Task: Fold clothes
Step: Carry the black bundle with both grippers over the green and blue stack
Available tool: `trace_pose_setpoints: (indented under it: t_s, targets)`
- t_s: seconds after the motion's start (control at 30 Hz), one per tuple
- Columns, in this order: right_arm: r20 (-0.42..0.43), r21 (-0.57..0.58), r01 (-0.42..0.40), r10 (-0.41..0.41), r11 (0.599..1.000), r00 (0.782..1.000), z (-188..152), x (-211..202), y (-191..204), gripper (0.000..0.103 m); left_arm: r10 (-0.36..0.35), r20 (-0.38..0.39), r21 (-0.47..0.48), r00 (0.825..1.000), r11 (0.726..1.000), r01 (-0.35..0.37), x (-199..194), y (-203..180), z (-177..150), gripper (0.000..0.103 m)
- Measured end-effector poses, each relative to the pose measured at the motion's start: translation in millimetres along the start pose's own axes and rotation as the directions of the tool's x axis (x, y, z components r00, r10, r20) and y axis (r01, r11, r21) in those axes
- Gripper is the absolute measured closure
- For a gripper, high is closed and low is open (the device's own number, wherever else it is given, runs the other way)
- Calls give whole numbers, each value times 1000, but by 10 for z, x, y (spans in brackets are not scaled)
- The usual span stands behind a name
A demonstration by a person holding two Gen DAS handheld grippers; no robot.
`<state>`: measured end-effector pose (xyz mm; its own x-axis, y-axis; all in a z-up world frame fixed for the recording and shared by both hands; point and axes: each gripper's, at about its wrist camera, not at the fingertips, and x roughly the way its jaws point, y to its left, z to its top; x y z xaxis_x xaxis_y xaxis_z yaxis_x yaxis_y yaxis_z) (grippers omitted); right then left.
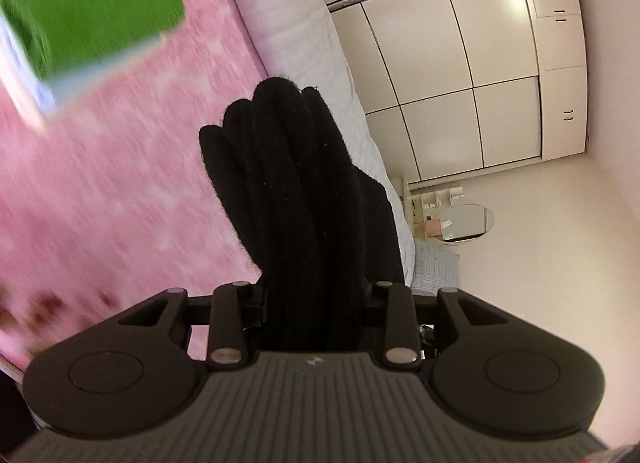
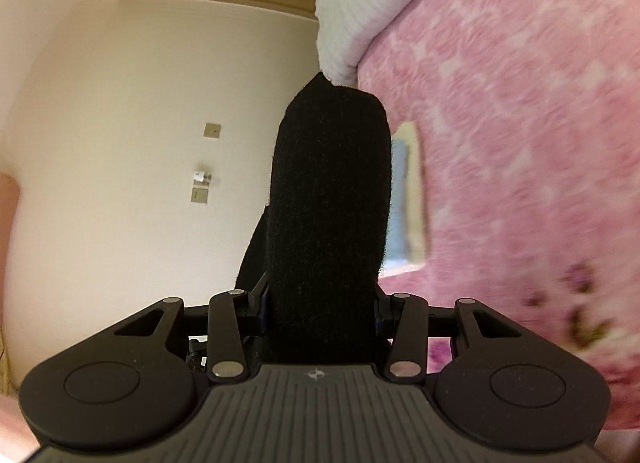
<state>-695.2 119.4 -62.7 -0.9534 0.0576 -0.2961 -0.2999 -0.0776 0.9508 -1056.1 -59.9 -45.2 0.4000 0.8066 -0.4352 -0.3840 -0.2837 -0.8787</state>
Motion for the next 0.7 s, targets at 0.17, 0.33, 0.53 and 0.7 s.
trace_pose_setpoints:
  t_s: [0.17,0.33,0.53,0.7]
  targets:
    - [40,21,-20,19,1000,999,-189,1025,381,59,17,-24,46,1000,999,-16,-498,269,1094,73]
    - [32,52,-8,6,999,999,-224,1757,477,59,50,-41,61,998,997,-47,-805,536,1812,73]
    - [6,84,18,-18,996,1000,-203,2557,497,59,82,-62,25,995,996,-80,-860,969,2307,73]
    - [18,110,39,-41,993,999,-9,2993,301,59,86,-83,25,993,996,-84,-638,1343,2765,73]
